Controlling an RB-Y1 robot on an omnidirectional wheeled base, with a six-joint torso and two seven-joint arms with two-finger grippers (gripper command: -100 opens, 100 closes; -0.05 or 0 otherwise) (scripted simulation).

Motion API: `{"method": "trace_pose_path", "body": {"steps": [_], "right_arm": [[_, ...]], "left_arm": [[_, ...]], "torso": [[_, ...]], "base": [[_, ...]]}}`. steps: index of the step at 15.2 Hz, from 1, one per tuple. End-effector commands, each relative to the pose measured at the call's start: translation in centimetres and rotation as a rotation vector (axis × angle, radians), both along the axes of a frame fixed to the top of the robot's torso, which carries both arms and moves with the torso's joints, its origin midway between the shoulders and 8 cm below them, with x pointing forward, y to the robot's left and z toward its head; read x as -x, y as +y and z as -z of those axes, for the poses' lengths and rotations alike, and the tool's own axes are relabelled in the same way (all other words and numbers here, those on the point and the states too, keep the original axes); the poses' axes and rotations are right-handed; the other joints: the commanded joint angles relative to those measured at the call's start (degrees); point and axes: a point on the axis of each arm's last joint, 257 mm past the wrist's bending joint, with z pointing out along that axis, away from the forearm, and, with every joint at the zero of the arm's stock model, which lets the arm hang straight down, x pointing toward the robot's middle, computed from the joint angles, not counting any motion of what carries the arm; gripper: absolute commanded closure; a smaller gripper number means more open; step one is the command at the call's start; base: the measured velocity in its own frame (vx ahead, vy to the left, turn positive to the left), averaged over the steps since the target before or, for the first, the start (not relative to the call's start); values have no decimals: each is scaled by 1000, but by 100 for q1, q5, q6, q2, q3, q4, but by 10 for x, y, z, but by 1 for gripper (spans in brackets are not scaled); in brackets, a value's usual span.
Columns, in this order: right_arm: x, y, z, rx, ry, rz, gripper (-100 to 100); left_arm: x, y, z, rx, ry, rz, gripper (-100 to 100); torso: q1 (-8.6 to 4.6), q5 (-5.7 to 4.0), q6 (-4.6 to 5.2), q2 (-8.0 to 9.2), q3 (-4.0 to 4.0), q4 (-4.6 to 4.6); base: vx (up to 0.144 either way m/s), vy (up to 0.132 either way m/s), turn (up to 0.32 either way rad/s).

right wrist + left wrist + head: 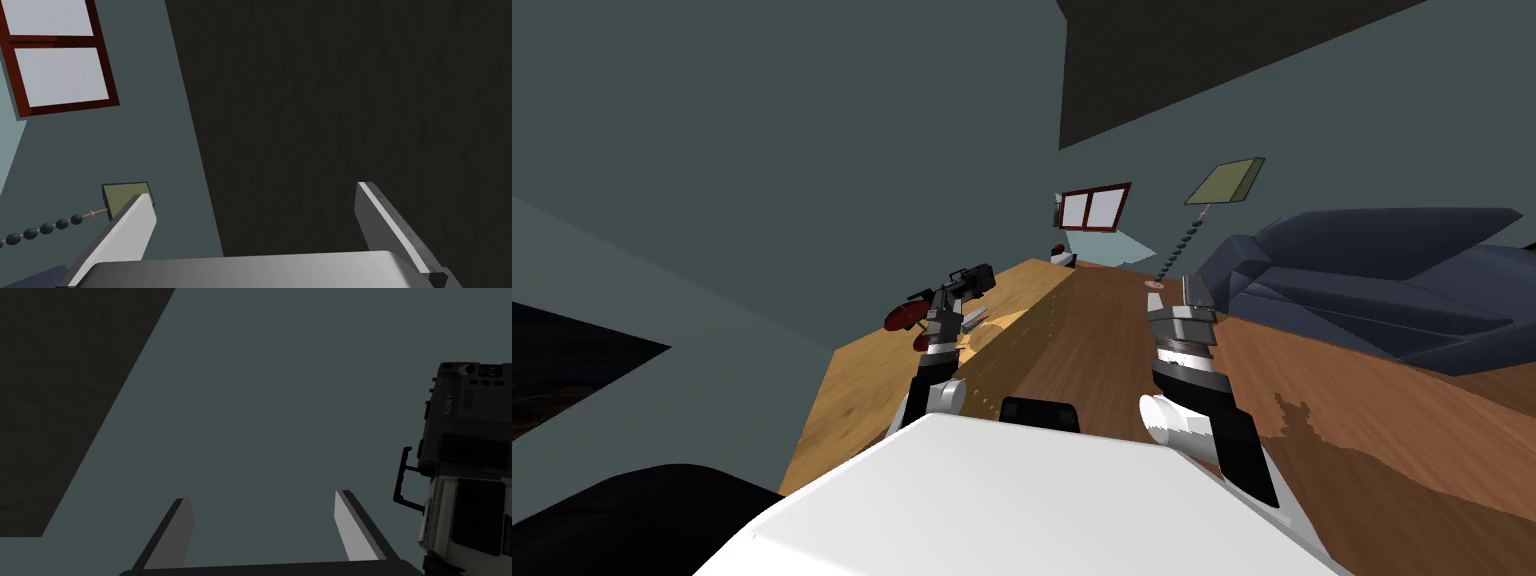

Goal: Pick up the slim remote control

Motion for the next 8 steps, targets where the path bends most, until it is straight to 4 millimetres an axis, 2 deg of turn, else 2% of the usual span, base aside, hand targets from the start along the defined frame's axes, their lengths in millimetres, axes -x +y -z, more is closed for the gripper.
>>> {"method": "trace_pose_path", "body": {"steps": [1,6,8], "right_arm": [[0,0,0,0,0,0,0],[0,0,0,0,0,0,0],[0,0,0,0,0,0,0]], "left_arm": [[-2,1,2,-27,17,15,-100],[-7,13,12,-61,78,36,-100],[-12,29,23,-61,134,38,-100]], "torso": [[0,0,0,0,0,0],[-24,-5,2,-3,-1,0],[-22,-5,1,-8,-4,-2]], "base": [[-7,-27,-33],[4,-62,-62],[31,-58,-85]]}}
